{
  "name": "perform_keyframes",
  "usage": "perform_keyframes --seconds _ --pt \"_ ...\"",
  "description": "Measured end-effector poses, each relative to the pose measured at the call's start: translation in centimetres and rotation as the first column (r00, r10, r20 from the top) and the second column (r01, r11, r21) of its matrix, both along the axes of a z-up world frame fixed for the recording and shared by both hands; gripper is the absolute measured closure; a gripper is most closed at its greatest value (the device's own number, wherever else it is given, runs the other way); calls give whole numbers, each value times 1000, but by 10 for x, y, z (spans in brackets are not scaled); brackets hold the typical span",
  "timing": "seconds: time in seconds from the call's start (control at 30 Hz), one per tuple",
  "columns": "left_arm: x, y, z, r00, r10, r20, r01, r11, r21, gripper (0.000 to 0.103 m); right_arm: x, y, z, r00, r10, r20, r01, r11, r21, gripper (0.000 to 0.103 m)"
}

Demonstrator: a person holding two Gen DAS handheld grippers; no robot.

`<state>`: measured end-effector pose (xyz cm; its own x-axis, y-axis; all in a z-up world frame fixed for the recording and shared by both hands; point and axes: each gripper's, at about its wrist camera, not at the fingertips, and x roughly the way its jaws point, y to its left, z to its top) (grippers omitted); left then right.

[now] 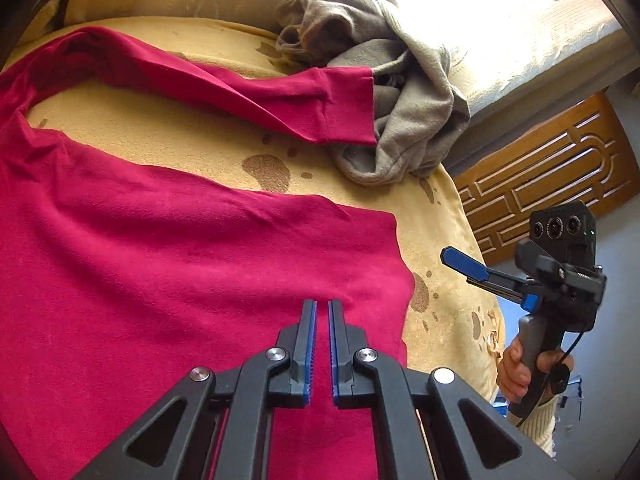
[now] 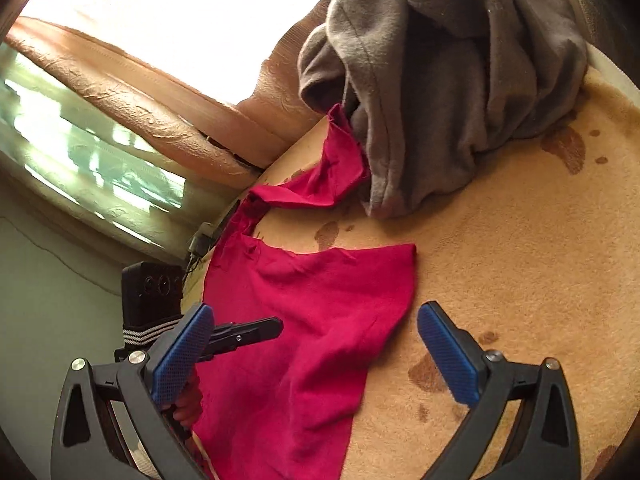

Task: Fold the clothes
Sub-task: 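Grasp the sweatshirt edge with the right gripper near the left gripper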

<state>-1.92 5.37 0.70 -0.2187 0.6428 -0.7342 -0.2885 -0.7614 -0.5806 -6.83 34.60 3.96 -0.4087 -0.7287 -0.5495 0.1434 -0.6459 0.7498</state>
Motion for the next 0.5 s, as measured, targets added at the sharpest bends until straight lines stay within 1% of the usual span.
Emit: perform_keyframes --seconds 0.1,0.13,0.23,0.27,0.33,0.4,0.43,0.47,0.5 --pt "0 -8 -1 1000 -14 -7 14 999 38 97 -19 -1 -22 997 -15 78 21 996 -81 4" --pt "-1 -11 -4 1000 -12 -6 13 999 48 97 -23 0 -24 996 -19 85 27 995 -92 5" --pt "-6 -17 -13 1000 3 9 -4 997 77 97 -29 -10 -23 998 -9 68 14 996 -84 6" --pt "-8 -19 -18 1000 13 25 -15 996 89 97 -31 -13 -23 998 -3 69 8 998 -68 6" --pt "-13 -23 -29 997 30 65 -35 996 86 97 -33 -15 -24 997 -10 74 10 1000 -2 10" --pt "-15 -27 -38 994 44 95 -55 991 120 97 -35 -20 -23 998 -16 61 12 997 71 23" --pt "-16 -29 -40 993 48 112 -63 989 136 97 -36 -23 -22 998 -17 58 11 995 99 28" --pt "-17 -31 -40 991 51 123 -69 987 143 97 -37 -26 -23 998 -16 60 9 993 116 36" --pt "-16 -33 -39 991 59 120 -76 987 142 97 -38 -30 -25 998 -15 63 6 992 128 43"
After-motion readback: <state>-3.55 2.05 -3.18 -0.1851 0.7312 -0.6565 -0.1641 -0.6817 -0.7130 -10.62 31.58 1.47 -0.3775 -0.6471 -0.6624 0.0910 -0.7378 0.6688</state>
